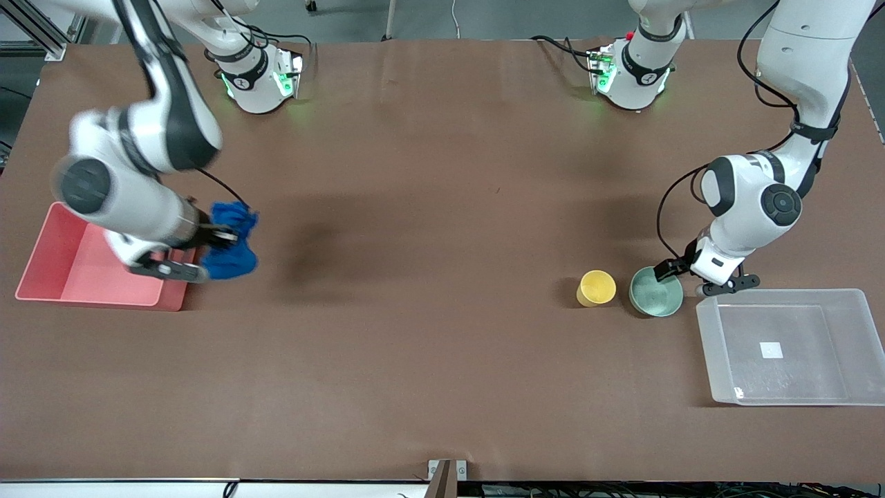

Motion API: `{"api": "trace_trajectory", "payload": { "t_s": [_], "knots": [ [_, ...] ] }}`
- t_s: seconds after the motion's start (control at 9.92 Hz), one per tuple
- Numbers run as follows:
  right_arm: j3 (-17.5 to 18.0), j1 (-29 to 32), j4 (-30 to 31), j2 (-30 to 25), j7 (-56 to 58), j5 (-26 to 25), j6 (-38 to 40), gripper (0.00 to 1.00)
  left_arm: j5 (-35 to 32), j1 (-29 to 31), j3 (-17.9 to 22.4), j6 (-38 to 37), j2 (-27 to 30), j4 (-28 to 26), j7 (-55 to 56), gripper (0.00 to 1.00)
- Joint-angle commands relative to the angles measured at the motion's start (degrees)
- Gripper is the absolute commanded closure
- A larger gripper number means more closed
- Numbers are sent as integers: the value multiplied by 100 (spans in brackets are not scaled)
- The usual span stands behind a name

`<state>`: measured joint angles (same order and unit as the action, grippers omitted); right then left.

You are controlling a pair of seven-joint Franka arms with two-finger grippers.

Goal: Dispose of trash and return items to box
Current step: 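Drop the blue cloth into the pink bin while the left gripper grasps the bowl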

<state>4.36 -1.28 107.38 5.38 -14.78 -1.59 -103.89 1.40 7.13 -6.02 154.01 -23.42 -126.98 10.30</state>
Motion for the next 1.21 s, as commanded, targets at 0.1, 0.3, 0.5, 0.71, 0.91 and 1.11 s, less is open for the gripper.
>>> {"api": "trace_trajectory", "payload": {
  "t_s": [0.1, 0.3, 0.5, 0.71, 0.91, 1.11],
  "knots": [
    [-1485, 137, 125, -257, 1927, -261, 185, 99, -25, -19, -22, 401, -409, 86, 236, 91],
    [-2112, 207, 518, -117, 2792, -570, -628, 99, -52, -54, -31, 367, -217, 33, 166, 100],
    [-2395, 338, 1177, 347, 3295, -570, -1962, 98, -60, -36, -154, 184, 212, -11, 113, 100],
    [-2396, 444, 1556, 945, 3350, -500, -3132, 98, -78, -28, -285, -1102, 836, 408, 69, 100],
    [-2387, 488, 1742, 1184, 3446, -500, -3628, 67, -78, -36, -400, -2518, 1075, 1276, 25, 100],
    [-2378, 480, 1655, 1308, 3482, -491, -3682, 0, -78, 34, -409, -3375, 962, 2147, -595, 100]
  ]
}}
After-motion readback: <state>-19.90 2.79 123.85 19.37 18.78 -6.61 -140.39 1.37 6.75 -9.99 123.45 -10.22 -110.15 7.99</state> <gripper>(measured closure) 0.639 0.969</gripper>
